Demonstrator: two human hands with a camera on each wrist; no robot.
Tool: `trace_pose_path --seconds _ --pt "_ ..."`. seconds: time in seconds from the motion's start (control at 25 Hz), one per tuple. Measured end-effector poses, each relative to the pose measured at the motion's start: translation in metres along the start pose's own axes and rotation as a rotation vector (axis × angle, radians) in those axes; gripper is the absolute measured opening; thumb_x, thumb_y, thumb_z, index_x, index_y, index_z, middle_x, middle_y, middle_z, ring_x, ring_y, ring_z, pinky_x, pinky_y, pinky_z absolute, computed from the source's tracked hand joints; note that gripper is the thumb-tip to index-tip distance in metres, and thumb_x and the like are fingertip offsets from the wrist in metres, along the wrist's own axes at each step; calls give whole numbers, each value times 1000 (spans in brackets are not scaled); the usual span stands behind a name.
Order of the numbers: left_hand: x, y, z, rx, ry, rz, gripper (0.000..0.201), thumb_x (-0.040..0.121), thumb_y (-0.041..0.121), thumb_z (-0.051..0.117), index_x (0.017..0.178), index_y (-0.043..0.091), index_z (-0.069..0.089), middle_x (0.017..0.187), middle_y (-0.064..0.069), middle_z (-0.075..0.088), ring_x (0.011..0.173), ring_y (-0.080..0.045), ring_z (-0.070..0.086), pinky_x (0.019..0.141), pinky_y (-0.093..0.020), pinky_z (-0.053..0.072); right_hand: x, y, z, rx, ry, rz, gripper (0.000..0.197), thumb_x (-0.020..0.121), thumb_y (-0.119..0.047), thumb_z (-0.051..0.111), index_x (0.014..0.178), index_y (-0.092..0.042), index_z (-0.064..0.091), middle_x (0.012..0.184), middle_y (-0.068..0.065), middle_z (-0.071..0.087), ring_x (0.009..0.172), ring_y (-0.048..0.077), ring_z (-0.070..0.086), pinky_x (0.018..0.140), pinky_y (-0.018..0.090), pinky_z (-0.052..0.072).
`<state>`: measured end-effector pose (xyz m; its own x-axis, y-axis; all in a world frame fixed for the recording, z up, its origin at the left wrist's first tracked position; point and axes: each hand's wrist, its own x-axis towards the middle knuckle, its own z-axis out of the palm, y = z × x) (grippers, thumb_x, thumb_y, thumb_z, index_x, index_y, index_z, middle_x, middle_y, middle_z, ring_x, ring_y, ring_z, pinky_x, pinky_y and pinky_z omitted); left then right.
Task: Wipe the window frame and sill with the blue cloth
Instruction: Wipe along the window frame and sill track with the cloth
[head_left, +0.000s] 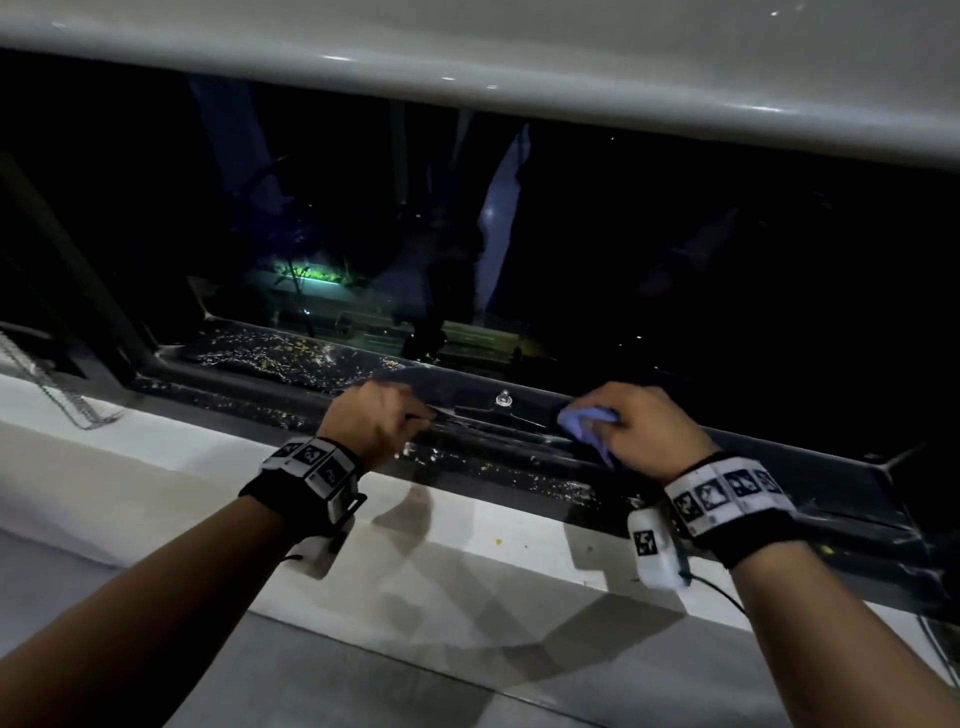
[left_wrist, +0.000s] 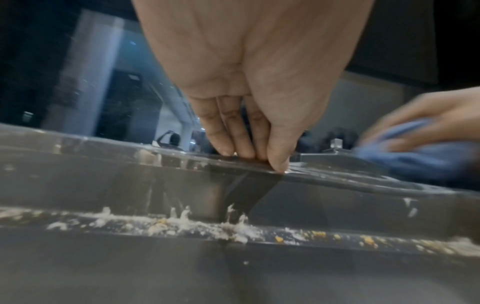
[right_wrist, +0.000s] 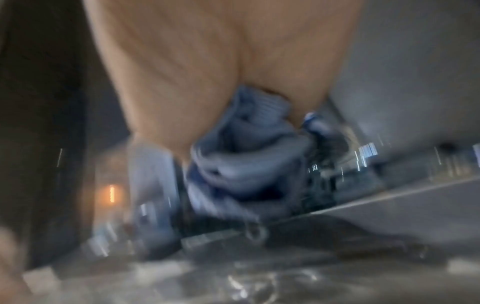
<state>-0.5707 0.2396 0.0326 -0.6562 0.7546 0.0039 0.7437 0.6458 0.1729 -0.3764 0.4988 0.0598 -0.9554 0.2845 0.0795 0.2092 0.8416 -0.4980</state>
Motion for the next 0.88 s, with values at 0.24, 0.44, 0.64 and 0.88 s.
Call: trace_pose_path --seconds 0.24,0.44,0.64,0.88 --pt "6 -11 -1 19 -39 118 24 97 36 55 116 38 69 115 14 66 103 -20 65 86 -34 51 24 -12 51 -348 82 165 26 93 -18 54 113 -29 66 110 2 63 98 30 56 83 34 45" --pt "4 -41 -6 -173 -80 196 25 94 35 59 117 32 69 114 7 68 101 -22 66 88 -40 54 -12 -57 64 -362 166 329 17 73 -7 55 74 -23 62 79 -2 56 81 28 60 71 29 37" --pt "8 -75 -13 -76 -67 158 29 92 43 60 119 35 67 123 10 63 108 -22 63 91 -39 53 -11 -108 96 -420 213 385 19 68 -5 60 68 -24 55 75 -1 56 77 27 60 77 33 44" --pt "15 -89 -19 -24 -126 266 31 90 40 60 120 37 66 122 7 65 109 -23 63 91 -40 53 28 -157 161 -151 128 149 12 89 -27 55 94 -24 65 93 -2 64 89 24 59 74 32 46"
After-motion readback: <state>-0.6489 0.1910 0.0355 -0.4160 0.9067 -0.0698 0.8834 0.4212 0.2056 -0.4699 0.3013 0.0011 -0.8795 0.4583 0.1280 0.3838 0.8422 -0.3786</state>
